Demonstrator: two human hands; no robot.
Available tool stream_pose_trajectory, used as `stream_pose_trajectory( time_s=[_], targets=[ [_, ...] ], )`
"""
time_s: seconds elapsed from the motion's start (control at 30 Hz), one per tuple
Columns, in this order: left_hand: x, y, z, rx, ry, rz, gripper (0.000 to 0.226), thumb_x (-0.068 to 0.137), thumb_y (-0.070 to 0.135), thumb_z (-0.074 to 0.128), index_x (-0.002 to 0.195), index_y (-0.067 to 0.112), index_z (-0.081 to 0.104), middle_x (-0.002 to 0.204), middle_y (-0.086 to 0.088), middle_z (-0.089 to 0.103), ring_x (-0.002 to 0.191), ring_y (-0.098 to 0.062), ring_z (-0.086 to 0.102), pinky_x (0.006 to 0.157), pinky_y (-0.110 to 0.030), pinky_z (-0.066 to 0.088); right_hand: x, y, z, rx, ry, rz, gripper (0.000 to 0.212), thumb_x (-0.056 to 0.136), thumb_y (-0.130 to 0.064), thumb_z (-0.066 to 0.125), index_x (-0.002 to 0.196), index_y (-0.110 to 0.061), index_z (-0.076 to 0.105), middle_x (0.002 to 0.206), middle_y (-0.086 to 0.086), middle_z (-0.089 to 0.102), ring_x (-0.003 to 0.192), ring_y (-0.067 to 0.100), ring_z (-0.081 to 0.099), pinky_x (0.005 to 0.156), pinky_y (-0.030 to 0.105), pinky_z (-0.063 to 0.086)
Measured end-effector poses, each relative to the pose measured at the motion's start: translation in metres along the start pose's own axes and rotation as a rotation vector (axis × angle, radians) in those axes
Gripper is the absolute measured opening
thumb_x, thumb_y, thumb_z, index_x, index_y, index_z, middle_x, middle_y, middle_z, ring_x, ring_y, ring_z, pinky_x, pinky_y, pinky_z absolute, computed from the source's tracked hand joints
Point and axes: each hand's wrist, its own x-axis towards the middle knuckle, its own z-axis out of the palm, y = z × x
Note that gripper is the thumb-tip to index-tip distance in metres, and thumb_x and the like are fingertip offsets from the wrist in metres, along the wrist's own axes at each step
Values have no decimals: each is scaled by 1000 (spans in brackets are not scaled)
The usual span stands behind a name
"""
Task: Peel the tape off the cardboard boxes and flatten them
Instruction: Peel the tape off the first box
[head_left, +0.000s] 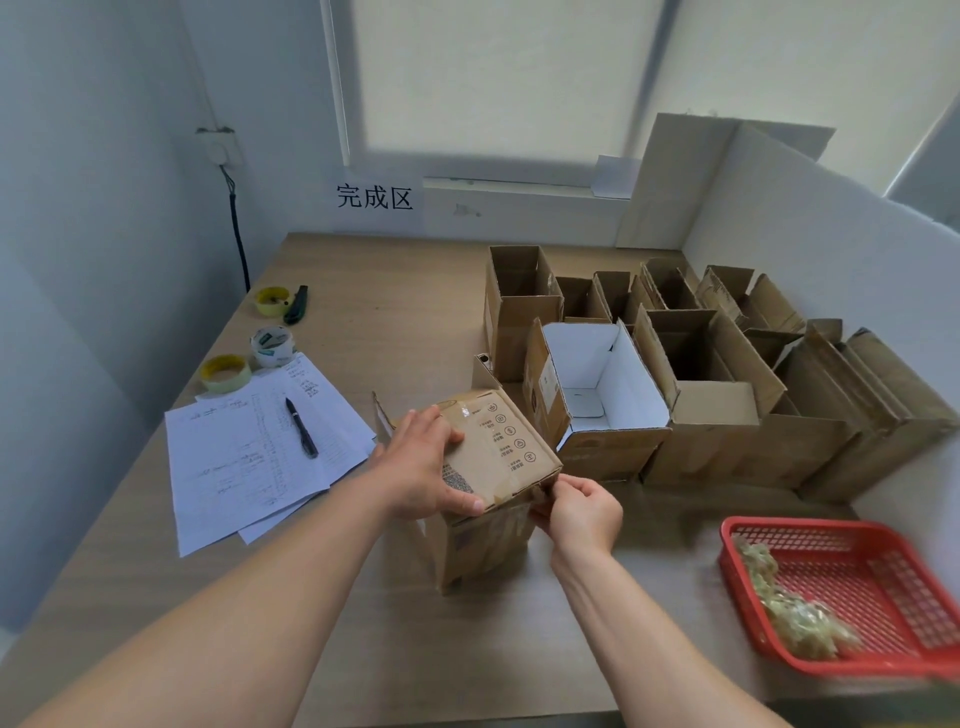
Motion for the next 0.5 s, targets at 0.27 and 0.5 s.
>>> stream_pose_trajectory(
  time_s=[0.27, 0.5],
  targets=[
    [-8, -6, -6, 3, -30, 40, 100, 63, 66, 82, 145, 32, 34, 161, 17, 5, 148, -8, 0, 116, -57, 16, -30, -3, -9, 652, -244, 348, 18, 89, -5, 43, 95, -13, 58, 66, 4, 51, 55, 15, 44, 57, 23, 34],
    [-15, -9, -9, -11, -38, 36, 97, 65, 62, 82, 144, 33, 35, 160, 17, 6, 148, -9, 1, 116, -57, 13, -27, -3, -5, 607, -250, 469, 26, 95, -35, 51, 73, -24, 48, 52, -5, 38, 57, 17, 37, 62, 26, 28]
  ],
)
